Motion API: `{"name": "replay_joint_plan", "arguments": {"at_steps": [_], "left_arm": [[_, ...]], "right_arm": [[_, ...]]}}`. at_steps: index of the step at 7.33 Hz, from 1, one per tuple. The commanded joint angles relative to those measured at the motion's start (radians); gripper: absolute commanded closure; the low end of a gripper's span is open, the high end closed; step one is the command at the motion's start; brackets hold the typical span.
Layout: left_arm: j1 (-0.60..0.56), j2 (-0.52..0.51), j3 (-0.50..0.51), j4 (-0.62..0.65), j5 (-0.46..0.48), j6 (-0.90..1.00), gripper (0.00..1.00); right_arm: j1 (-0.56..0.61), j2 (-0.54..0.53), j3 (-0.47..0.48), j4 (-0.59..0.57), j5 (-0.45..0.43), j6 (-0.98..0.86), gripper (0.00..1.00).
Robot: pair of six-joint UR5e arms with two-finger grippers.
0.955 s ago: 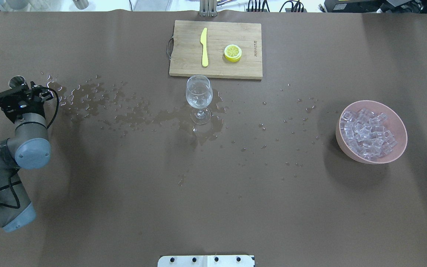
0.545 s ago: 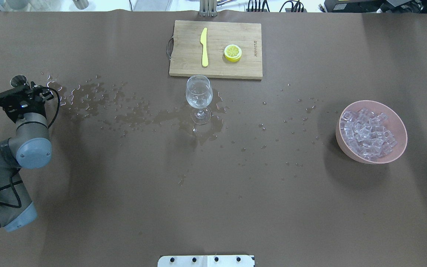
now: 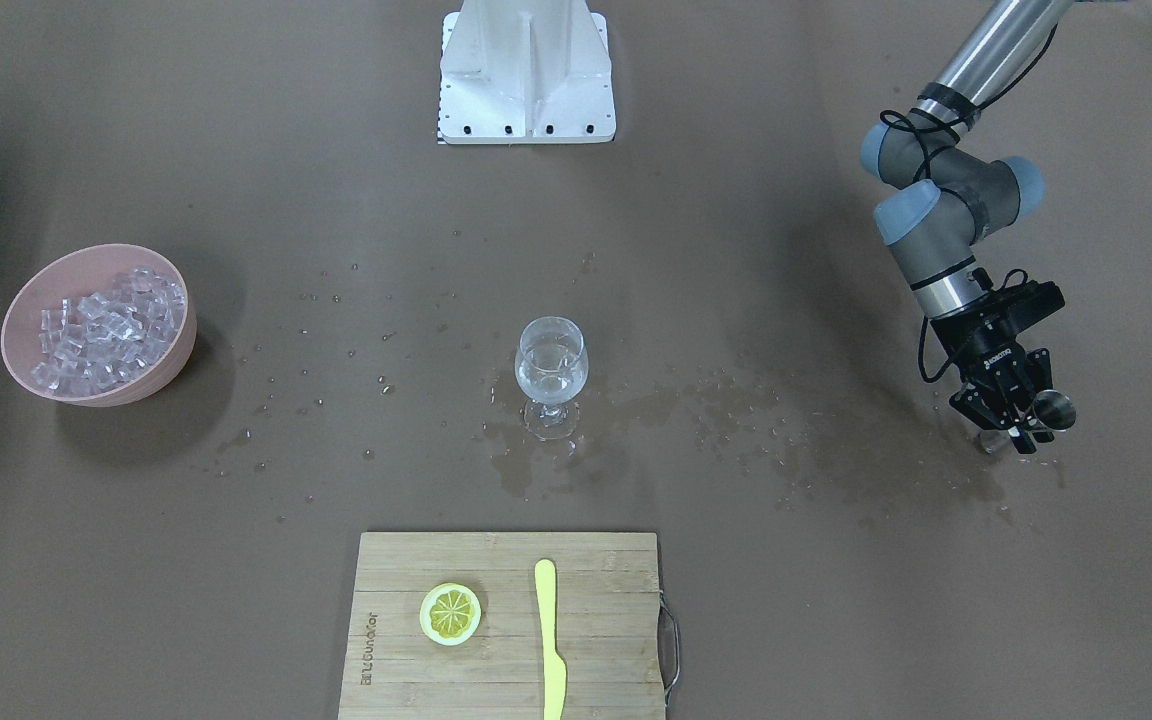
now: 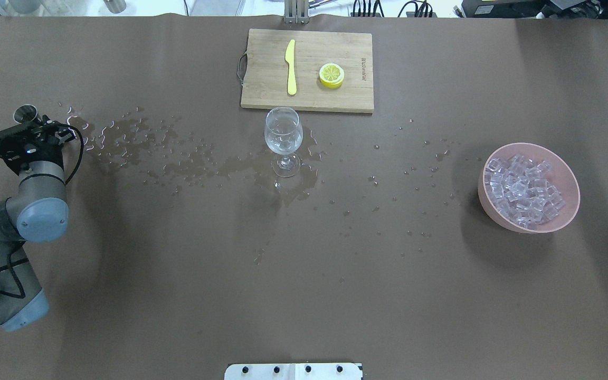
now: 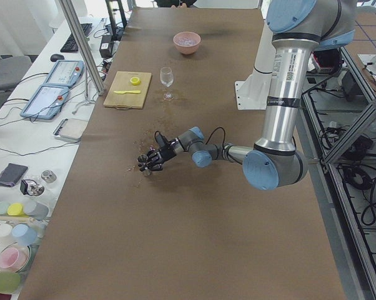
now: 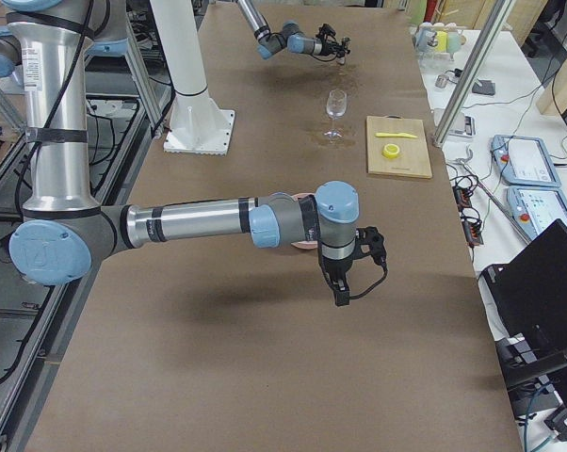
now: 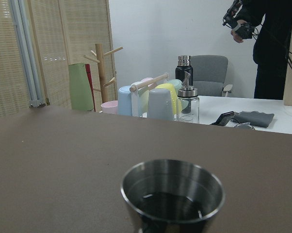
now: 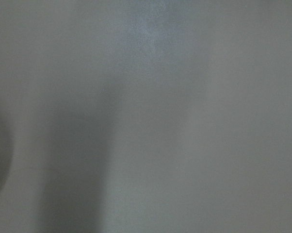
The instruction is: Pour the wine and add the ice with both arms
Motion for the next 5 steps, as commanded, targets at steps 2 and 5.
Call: {"name": "replay_joint_plan", "arguments": {"at_steps": [2, 5], "left_arm": [[-0.004, 0.013, -0.058, -0.194, -0.007, 0.244, 1.0], [-0.003, 0.016, -0.06, -0.619, -0.141, 0.742, 1.0]], "right_arm": [[0.0, 0.0, 0.0, 0.0, 0.001, 0.0, 0.0], [0.0, 0.002, -0.002, -0.001, 0.001, 0.0, 0.0]]}}
